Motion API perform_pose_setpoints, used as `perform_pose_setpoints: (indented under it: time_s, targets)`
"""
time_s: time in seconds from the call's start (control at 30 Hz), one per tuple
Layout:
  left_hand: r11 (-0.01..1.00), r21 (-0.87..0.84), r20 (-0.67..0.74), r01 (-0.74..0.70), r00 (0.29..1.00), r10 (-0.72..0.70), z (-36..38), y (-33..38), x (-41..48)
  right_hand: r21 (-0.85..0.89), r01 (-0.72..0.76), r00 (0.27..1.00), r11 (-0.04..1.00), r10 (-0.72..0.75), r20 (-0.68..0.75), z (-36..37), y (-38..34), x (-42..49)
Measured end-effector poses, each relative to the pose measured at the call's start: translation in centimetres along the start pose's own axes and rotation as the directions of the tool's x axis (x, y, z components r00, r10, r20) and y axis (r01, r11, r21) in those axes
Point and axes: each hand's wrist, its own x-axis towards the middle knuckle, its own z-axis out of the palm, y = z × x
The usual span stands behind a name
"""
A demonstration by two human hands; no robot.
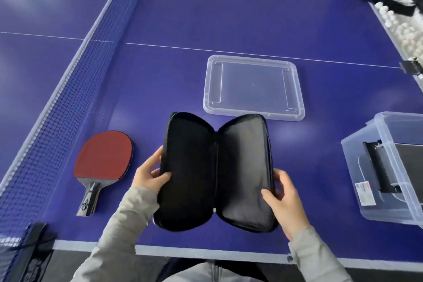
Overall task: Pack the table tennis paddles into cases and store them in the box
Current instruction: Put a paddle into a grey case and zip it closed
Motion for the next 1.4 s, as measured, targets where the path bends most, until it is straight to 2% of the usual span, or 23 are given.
perform_pose_setpoints:
  time_s: [0.1, 0.23, 0.43, 0.57, 0.67, 0.77, 0.87, 0.97, 1.03, 1.1, 1.2, 1.4]
  targets:
    - [0.995, 0.013, -0.090, 0.100, 0.991, -0.098, -3.8, -1.9, 2.6, -0.002, -0.151, 0.983, 0.988, 0.150, -0.110, -2.1, 3.0, 1.6]
    - [0.973, 0.147, -0.096, 0.180, 0.981, -0.167, -4.6, -4.5, 5.2, -0.099, -0.309, 0.948, 0.946, 0.299, -0.107, -1.9, 6.5, 3.2]
    - [0.882, 0.460, -0.106, 0.104, 0.992, -0.062, -3.9, -7.4, 6.2, -0.324, -0.437, 0.892, 0.839, 0.356, -0.280, 0.8, 8.6, 4.4]
    - [0.742, 0.670, -0.097, 0.027, 0.994, 0.052, -4.1, -8.7, 6.0, -0.476, -0.396, 0.915, 0.785, 0.292, -0.279, 1.5, 8.8, 3.9]
    - [0.587, 0.810, -0.096, 0.004, 0.987, 0.125, -4.5, -8.6, 5.6, -0.575, -0.361, 0.928, 0.734, 0.224, -0.298, 1.6, 8.6, 3.4]
    - [0.488, 0.872, -0.068, -0.043, 0.976, 0.207, -5.5, -8.4, 4.3, -0.732, -0.282, 0.958, 0.620, 0.149, -0.243, 1.7, 8.5, 3.0]
    - [0.429, 0.902, -0.141, -0.036, 0.917, 0.374, -8.0, -8.8, 2.5, -0.817, -0.239, 0.971, 0.524, 0.136, -0.196, 1.8, 8.8, 2.4]
    - [0.438, 0.897, -0.275, 0.066, 0.858, 0.434, -11.1, -9.6, 0.6, -0.850, -0.205, 0.978, 0.485, 0.143, -0.154, 1.9, 9.2, 1.9]
    - [0.494, 0.849, -0.397, 0.186, 0.842, 0.365, -13.1, -10.2, 0.1, -0.859, -0.197, 0.979, 0.472, 0.143, -0.146, 1.9, 9.2, 2.0]
    - [0.568, 0.764, -0.507, 0.307, 0.829, 0.233, -14.5, -10.6, 0.2, -0.873, -0.184, 0.981, 0.451, 0.142, -0.133, 1.9, 9.2, 2.1]
    - [0.629, 0.689, -0.508, 0.359, 0.859, 0.067, -15.5, -10.8, 1.1, -0.889, -0.155, 0.984, 0.430, 0.149, -0.099, 1.9, 9.3, 2.1]
    - [0.665, 0.597, -0.563, 0.450, 0.825, -0.052, -16.4, -10.7, 2.8, -0.913, -0.129, 0.980, 0.387, 0.191, -0.058, 1.6, 9.2, 2.1]
